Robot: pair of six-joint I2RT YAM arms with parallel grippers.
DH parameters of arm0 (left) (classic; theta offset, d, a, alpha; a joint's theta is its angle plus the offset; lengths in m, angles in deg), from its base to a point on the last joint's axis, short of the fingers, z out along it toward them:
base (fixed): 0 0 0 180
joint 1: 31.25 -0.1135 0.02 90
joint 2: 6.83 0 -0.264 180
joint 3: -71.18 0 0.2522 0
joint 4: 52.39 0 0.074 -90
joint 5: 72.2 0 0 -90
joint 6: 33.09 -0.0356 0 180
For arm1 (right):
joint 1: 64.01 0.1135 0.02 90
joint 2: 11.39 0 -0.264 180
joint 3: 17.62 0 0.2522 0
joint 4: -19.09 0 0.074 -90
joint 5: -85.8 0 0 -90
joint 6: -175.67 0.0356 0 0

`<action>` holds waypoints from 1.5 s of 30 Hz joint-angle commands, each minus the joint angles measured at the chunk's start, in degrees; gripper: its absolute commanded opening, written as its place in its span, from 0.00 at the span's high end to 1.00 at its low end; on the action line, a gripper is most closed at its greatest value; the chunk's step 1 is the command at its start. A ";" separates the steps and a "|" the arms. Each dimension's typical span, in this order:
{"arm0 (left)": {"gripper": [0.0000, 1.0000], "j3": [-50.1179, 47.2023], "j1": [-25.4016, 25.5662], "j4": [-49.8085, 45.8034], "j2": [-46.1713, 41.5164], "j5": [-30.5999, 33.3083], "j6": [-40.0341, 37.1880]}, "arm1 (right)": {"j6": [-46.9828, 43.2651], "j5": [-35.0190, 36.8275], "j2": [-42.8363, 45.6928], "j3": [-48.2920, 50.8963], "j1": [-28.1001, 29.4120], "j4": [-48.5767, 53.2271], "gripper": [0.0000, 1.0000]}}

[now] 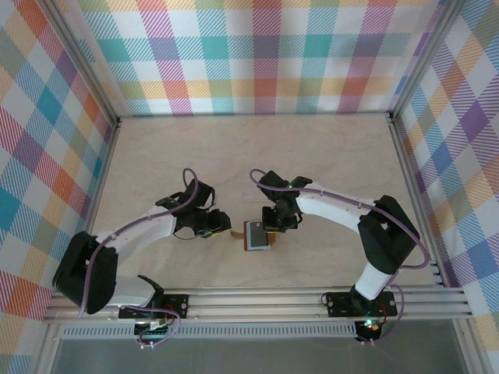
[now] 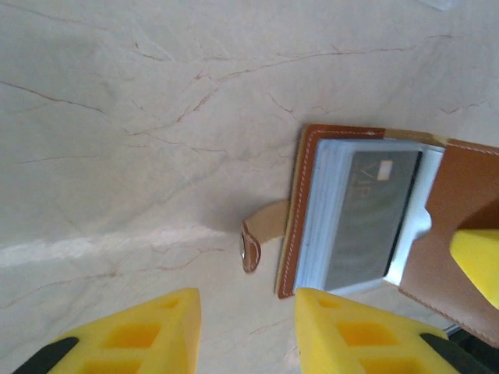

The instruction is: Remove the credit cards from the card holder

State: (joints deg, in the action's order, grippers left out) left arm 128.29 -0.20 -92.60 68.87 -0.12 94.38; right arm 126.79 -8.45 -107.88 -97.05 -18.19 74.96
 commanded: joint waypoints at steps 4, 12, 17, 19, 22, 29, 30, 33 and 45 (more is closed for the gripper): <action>0.60 0.30 0.59 -8.78 -6.96 6.40 -1.62 | 0.98 -3.28 2.08 2.02 0.37 -6.09 0.97; 0.60 -1.27 0.93 -12.50 -13.68 8.88 -1.92 | -1.40 -5.94 2.09 4.17 0.40 -9.44 0.96; 0.61 -0.43 1.21 -15.54 -14.53 10.08 -2.54 | -3.02 -7.74 1.82 5.25 0.40 -9.92 0.95; 0.62 0.05 1.25 -15.86 -13.99 10.23 -2.68 | -3.07 -8.59 2.17 5.53 0.41 -10.62 0.94; 0.64 -0.34 1.62 -14.42 -13.05 10.01 -1.83 | -2.45 -10.61 2.63 6.56 0.39 -12.93 0.94; 0.68 0.98 5.29 -8.48 -7.78 10.32 2.17 | -2.23 -13.11 0.46 6.36 0.40 -16.58 0.93; 0.70 1.56 5.57 -8.15 -6.82 10.89 2.43 | -1.97 -13.27 0.00 6.07 0.41 -16.79 0.93; 0.75 2.75 6.06 -4.88 -2.76 9.70 3.65 | -1.18 -14.40 -1.05 5.12 0.32 -16.89 0.93; 0.84 8.60 10.81 2.39 11.76 8.90 7.85 | 3.41 -14.54 1.29 8.32 -1.20 -20.61 0.97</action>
State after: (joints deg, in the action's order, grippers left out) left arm 136.18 10.27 -91.56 79.82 8.91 101.29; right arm 128.54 -22.07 -108.30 -89.72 -18.78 55.99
